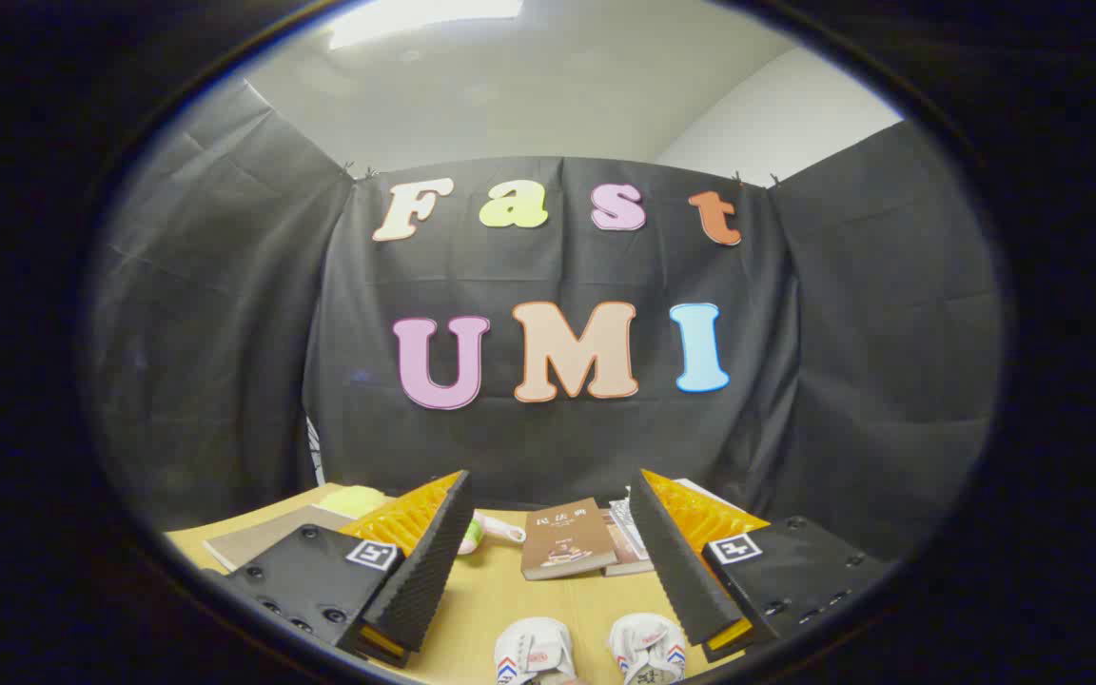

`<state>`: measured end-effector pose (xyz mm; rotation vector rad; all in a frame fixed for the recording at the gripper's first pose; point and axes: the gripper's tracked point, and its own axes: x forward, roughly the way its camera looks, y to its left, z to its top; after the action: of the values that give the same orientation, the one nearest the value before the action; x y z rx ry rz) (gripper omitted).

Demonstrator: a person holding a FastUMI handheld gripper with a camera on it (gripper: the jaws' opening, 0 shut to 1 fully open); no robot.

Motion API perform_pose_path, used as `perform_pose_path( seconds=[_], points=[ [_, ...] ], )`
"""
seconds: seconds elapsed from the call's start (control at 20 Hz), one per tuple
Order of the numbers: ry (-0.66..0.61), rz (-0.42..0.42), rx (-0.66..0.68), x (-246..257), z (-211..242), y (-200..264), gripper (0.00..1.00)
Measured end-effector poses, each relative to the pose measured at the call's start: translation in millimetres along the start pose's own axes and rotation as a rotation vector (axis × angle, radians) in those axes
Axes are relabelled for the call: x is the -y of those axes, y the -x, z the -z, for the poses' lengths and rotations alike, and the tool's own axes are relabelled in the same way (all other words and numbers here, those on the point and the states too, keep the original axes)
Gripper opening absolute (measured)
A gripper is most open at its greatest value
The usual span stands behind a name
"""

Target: Open the storage box then place both shoes into the box .Put the left shoe in first, then the right shoe, with the right side of both shoes facing outward in a uniform manner.

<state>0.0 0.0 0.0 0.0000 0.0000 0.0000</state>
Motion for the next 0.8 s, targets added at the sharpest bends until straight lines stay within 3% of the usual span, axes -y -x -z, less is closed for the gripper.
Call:
perform_pose_path(
  seconds=[0.8],
  points=[
    [-0.057, -0.032, -0.034, 0, 11, -6, 1.0]
  ],
)
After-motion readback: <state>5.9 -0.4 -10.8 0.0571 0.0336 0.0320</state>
